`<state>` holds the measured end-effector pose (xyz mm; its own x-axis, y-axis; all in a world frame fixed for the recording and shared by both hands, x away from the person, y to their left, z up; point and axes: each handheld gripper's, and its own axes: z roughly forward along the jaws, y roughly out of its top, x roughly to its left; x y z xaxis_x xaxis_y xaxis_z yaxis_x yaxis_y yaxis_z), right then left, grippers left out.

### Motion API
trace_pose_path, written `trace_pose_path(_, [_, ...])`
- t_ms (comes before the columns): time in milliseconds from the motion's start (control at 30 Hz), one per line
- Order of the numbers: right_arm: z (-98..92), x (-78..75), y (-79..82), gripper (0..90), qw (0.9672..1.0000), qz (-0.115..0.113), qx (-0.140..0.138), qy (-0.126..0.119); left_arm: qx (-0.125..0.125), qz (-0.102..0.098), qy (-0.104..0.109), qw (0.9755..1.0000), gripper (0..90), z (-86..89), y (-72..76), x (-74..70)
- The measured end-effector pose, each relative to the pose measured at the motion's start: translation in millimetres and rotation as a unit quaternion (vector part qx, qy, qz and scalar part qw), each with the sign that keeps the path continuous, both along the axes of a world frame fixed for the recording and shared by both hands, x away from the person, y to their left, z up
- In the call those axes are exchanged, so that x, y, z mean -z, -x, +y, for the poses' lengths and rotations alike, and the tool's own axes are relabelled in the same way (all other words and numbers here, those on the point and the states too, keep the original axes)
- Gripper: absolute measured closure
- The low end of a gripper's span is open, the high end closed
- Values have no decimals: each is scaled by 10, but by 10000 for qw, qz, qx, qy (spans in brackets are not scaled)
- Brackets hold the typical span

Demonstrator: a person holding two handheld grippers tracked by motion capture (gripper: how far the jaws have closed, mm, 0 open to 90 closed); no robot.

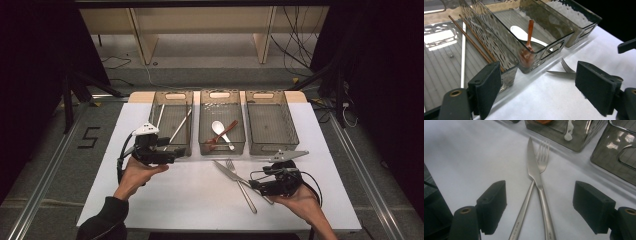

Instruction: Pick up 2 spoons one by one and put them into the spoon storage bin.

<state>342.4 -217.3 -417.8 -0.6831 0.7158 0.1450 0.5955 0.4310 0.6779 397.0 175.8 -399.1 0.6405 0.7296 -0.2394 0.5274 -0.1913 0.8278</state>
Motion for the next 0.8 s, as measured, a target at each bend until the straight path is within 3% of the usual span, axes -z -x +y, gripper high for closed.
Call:
trace_pose_path(400, [35, 32, -126, 280, 9992, 213, -70, 328, 44, -2, 47, 10000, 188, 67, 255, 306])
trace_pose_path(633, [88, 80, -200, 283, 9979, 353, -120, 536, 127, -66, 141, 9998, 181, 87, 355, 382])
trace_pose_path(800, [133, 143, -259, 283, 9957, 447, -228, 775, 132, -126, 49, 9998, 178, 88, 414, 398])
